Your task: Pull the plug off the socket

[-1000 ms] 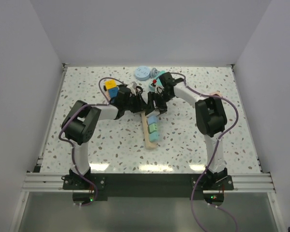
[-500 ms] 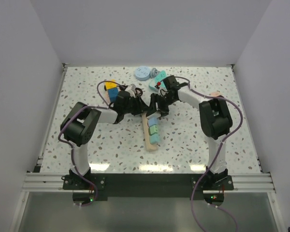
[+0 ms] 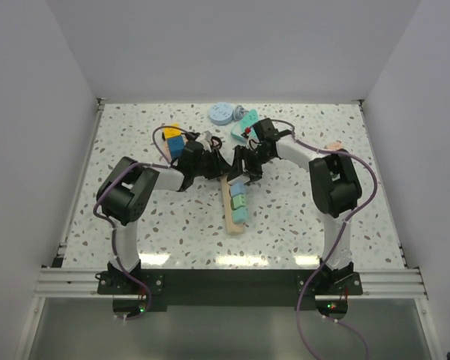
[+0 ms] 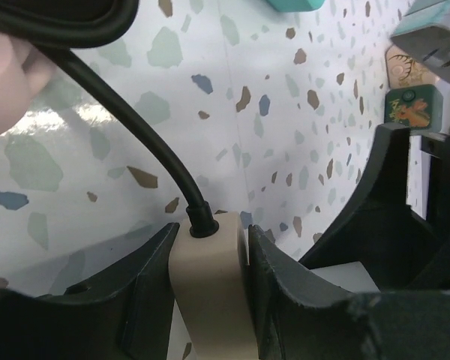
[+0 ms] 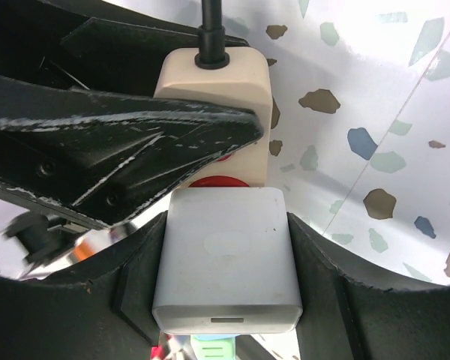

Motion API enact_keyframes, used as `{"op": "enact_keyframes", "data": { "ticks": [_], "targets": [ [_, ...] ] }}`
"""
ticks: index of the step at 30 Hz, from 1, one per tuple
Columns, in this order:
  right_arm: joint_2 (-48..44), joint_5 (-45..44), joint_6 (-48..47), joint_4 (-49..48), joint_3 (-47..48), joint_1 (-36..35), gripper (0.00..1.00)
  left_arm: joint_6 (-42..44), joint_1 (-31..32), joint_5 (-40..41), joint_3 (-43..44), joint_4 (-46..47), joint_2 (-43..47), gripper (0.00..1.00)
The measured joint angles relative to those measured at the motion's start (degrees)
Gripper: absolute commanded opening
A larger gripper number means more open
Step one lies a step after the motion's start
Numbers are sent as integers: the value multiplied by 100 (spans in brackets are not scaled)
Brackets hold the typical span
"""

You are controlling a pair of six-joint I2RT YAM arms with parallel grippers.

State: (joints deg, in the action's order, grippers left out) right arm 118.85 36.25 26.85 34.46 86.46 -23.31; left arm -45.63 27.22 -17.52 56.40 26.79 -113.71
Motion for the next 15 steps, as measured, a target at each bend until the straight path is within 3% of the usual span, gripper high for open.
{"op": "enact_keyframes", "data": {
  "ticks": [8, 11, 15],
  "targets": [
    [-402, -1329, 160, 66, -74, -490, 0, -28, -98, -223, 0, -153, -48, 0],
    [-540, -1040, 76, -15, -254, -289, 0, -11, -68, -251, 42, -72, -48, 0],
    [-898, -304, -61, 48, -345, 750, 0, 11, -151, -247, -7, -205, -70, 0]
  ]
}}
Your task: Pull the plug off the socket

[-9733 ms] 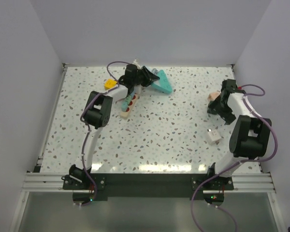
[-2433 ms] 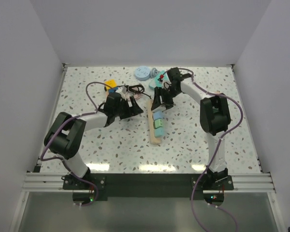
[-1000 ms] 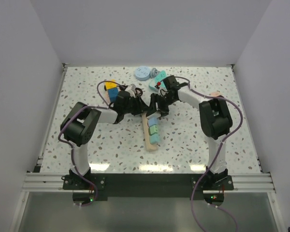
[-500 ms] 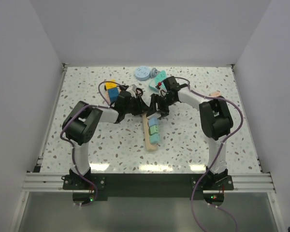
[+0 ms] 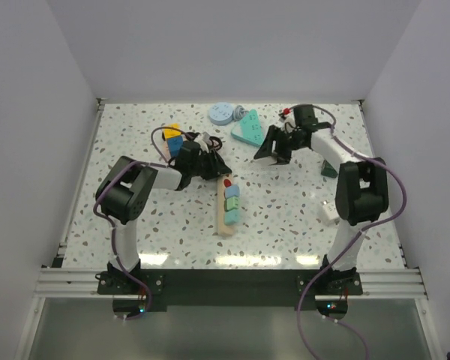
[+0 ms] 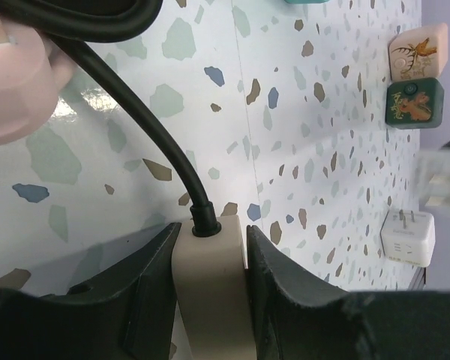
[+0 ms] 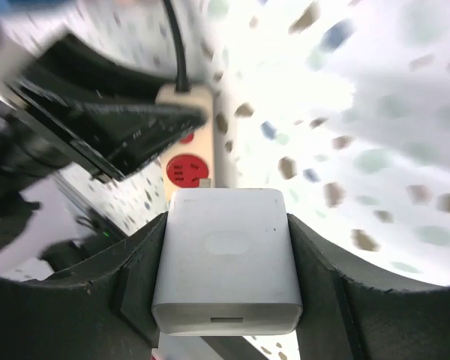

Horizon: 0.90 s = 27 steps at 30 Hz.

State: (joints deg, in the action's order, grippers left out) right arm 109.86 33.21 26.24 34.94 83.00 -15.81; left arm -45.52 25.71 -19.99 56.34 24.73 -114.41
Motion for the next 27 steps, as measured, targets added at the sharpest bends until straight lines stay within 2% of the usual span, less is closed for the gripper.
{"op": "enact_keyframes", "data": {
  "ticks": [3, 7, 12, 18, 22, 26, 27],
  "targets": [
    [-114, 431, -4, -267, -2, 763, 0, 11, -17, -22, 0, -2, 0, 0],
    [-116, 426, -2, -275, 13, 846, 0, 9, -17, -22, 0, -7, 4, 0],
    [-83, -822, -79, 341, 446, 765, 0, 9, -17, -24, 0, -35, 28, 0],
    [50, -2065, -85, 710, 654, 1447, 0, 72, -26, -11, -42, -236, 164, 0],
    [46, -2542, -146, 800, 221, 1926, 0, 149, -55, 28, -94, -457, 302, 0],
    [-101, -2850, -133, 918, -479, 2083, 0, 181, -68, 52, -140, -638, 409, 0],
    [-168, -2949, -118, 966, -623, 2092, 5, 181, -70, 52, -153, -658, 422, 0]
  ]
}}
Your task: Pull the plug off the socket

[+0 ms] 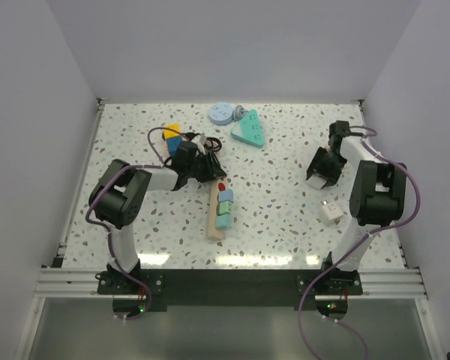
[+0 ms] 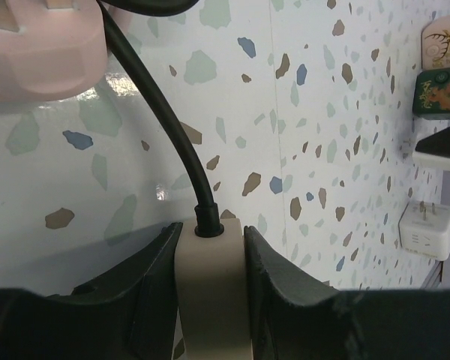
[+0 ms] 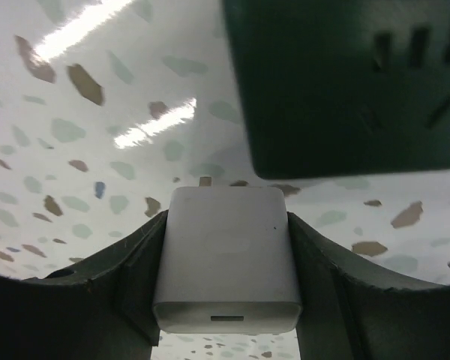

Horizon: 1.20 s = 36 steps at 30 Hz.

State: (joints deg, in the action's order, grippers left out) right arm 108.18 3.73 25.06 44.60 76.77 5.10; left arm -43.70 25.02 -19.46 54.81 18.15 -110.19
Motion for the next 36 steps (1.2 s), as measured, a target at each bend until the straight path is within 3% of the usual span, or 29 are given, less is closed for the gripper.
{"op": "enact_keyframes", "data": {
  "ticks": [2, 3, 7, 10, 18, 23, 27, 36],
  "targets": [
    [-160, -243, 52, 120, -210, 31, 22, 0, -9, -7, -7, -24, 13, 0],
    [-221, -361, 87, 192, -240, 52, 42, -2, -11, -11, -7, -26, 13, 0],
    [-407, -905, 278, 284, -192, 212, 83, -7, -15, -28, -9, -26, 13, 0],
    [-444, -1189, 393, 396, -37, 306, 99, -20, -15, -35, -20, -13, 13, 0],
    [-649, -1209, 533, 516, 177, 317, 99, -48, -17, -48, -22, -4, 13, 0],
    [-1329, -365, 544, 251, -13, 208, 99, -114, -22, -52, -22, -2, 13, 0],
    [-1611, 293, 396, -26, -76, -446, 99, -223, -24, -74, -22, 11, 13, 0],
    [-1311, 2181, 654, -1633, -946, -1958, 97, -529, -26, -197, -17, 168, -63, 0]
  ]
}}
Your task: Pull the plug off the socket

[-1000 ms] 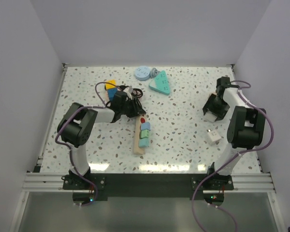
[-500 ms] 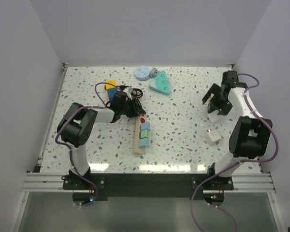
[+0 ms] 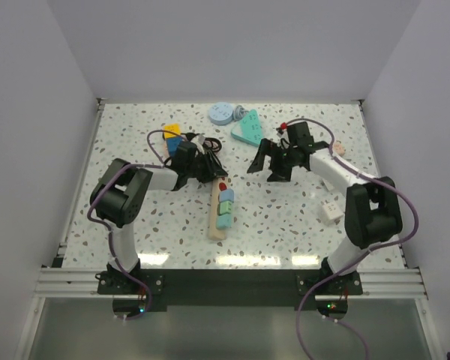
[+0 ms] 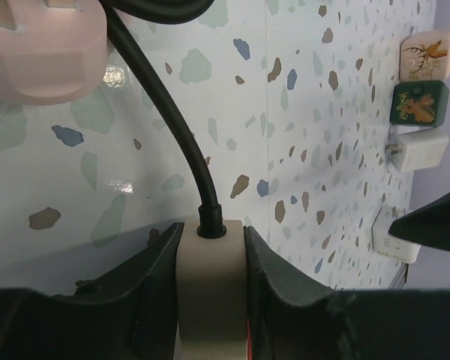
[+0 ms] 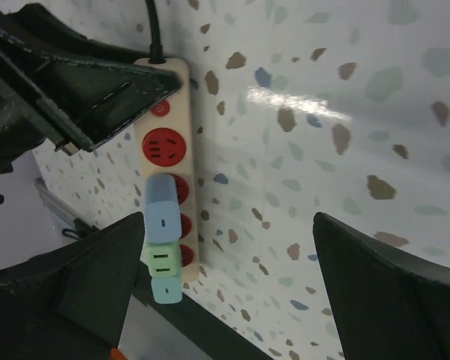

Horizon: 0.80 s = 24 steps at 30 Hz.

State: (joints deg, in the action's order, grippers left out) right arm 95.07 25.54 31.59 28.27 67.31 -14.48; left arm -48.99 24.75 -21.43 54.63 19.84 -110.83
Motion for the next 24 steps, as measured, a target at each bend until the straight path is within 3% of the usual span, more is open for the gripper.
{"op": "enact_keyframes", "data": {
  "ticks": [8, 24],
  "targets": [
    [553, 474, 452, -955, -101, -925, 88, -146, 2, -2, 0, 63, -9, 0],
    [1196, 756, 807, -1523, -98, -1534, 58, -205, 9, 11, -2, 72, -9, 0]
  ]
}}
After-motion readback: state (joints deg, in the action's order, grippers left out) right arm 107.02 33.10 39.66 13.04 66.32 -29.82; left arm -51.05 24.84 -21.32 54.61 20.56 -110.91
